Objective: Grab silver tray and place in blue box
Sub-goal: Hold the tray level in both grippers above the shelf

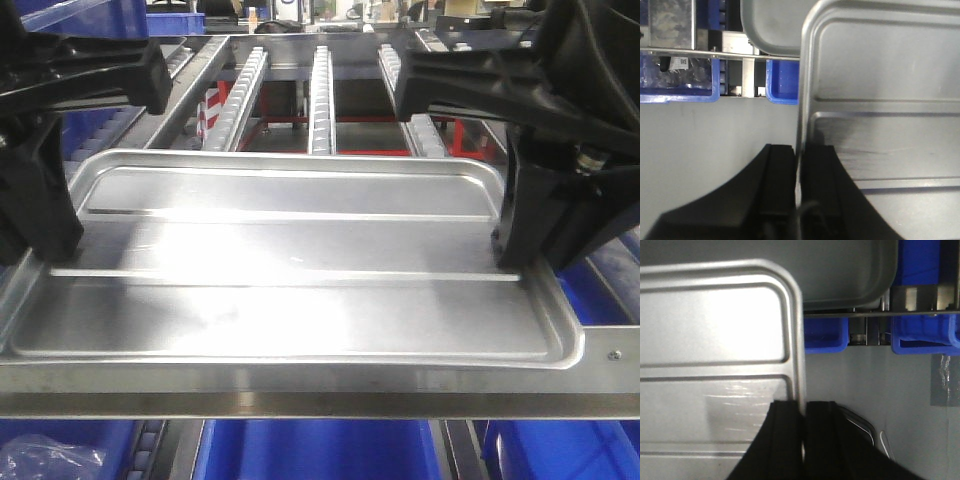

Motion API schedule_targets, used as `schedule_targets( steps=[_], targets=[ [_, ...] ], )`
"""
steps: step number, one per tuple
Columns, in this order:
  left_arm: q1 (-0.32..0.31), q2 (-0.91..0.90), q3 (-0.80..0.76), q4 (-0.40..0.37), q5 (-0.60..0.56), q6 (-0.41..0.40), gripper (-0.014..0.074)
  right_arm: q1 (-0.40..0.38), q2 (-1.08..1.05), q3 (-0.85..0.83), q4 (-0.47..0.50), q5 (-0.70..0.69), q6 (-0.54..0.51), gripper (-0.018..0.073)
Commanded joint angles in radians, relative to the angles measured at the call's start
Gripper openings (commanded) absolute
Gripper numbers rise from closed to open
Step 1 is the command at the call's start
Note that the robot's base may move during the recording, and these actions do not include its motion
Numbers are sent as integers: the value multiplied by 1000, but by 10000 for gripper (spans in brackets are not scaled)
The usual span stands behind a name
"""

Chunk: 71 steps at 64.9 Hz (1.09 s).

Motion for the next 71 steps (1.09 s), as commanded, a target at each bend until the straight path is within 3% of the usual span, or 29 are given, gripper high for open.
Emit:
schedule_targets(
  steps=[1,71],
  targets=[
    [-5,-21,-20,53,39,-12,-9,-2,-32,-27,-69,27,6,51],
    [-5,-21,-20,53,38,-12,-9,-2,-32,-27,-70,26,6,51]
  ],
)
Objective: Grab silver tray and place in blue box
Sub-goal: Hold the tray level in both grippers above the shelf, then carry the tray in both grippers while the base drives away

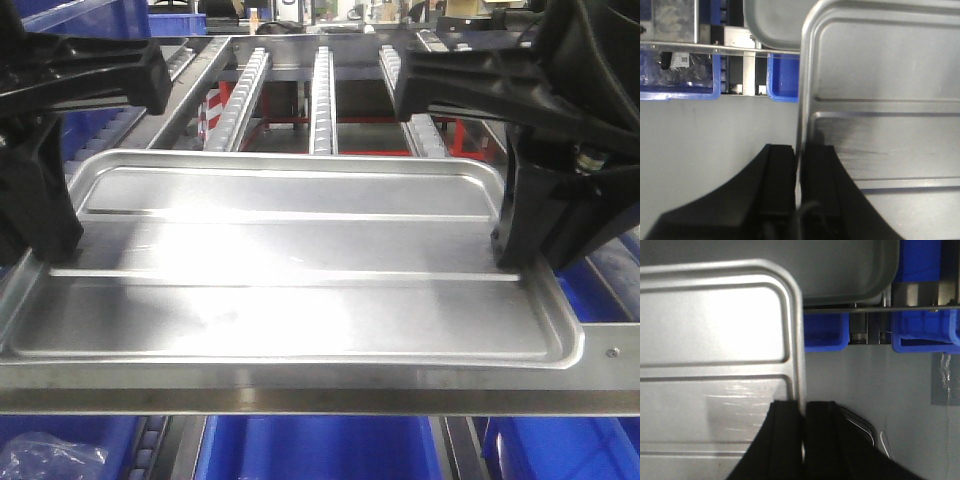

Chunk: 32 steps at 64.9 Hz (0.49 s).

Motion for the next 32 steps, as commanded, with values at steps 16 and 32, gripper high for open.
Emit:
schedule_targets(
  steps=[16,32],
  targets=[
    [-5,-21,-20,53,38,-11,-9,-2,-32,-27,-70,26,6,51],
    [-5,-21,-20,50,38,-11,-9,-2,-32,-27,-70,26,6,51]
  ],
)
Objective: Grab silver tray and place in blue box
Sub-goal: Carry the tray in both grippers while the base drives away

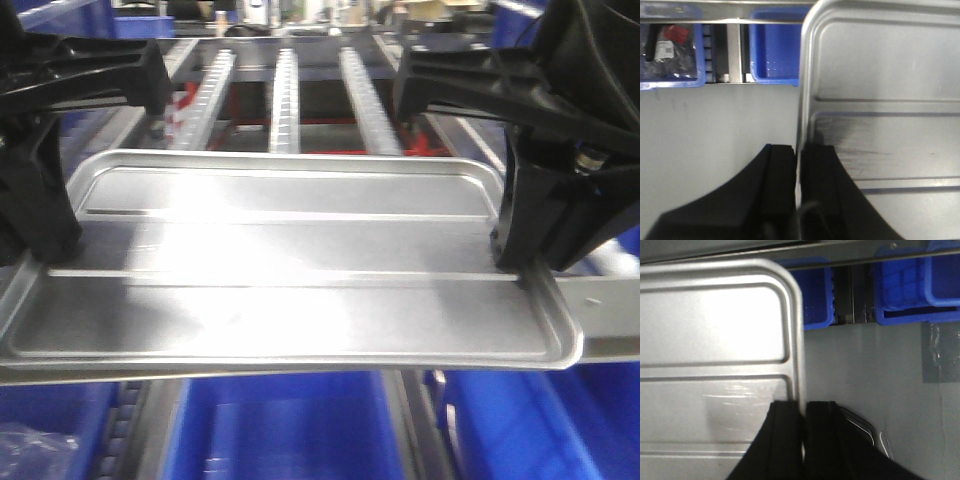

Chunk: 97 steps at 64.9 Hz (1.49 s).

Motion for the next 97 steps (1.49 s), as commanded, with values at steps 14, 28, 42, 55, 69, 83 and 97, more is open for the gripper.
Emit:
schedule_targets(
  steps=[14,28,42,55,69,83,97],
  targets=[
    [-5,-21,-20,50,36,-11,-9,-3,-32,-27,-70,26,6,51],
    [-5,-21,-20,50,36,-11,-9,-3,-32,-27,-70,26,6,51],
    [-5,-21,-20,50,36,-11,-9,-3,-32,-27,-70,26,6,51],
    [-5,-21,-20,50,36,-11,-9,-3,-32,-27,-70,26,6,51],
    [-5,-21,-20,50,36,-11,-9,-3,-32,-27,-70,26,6,51],
    [-5,-21,-20,49,37,-11,-9,-3,-32,-27,-70,26,6,51],
    [-5,-21,-20,49,37,-11,-9,-3,-32,-27,-70,26,6,51]
  ],
)
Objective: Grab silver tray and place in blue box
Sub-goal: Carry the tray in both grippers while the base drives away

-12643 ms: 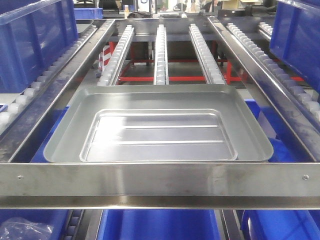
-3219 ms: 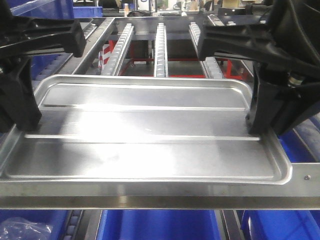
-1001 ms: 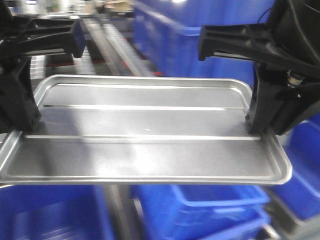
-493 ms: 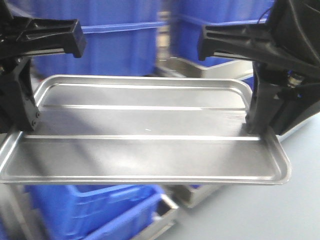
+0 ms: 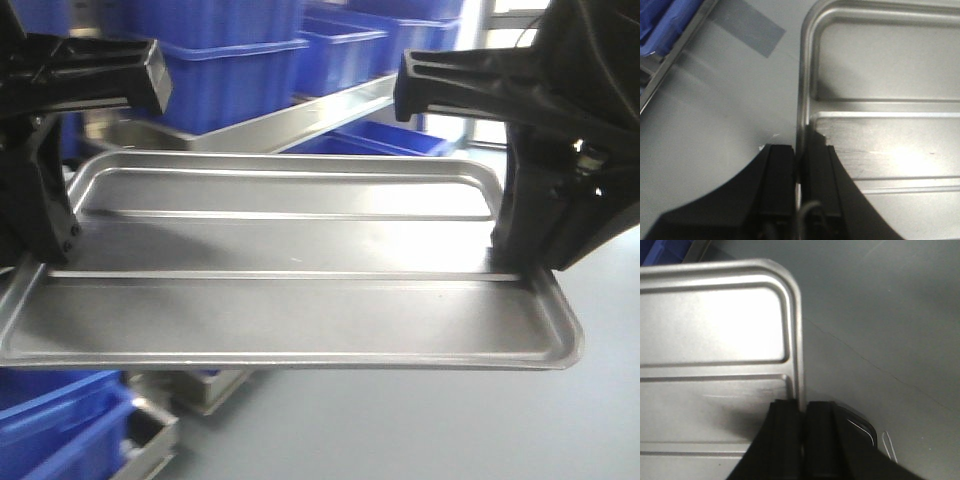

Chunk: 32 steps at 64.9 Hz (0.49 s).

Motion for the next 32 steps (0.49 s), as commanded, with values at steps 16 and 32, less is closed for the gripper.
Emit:
schedule_targets(
  steps=[16,32],
  targets=[
    [-5,-21,-21,49,36,-11,-9,-5,-32,-27,-68,26,4,51],
    [-5,-21,-21,49,36,-11,-9,-5,-32,-27,-68,26,4,51]
  ],
)
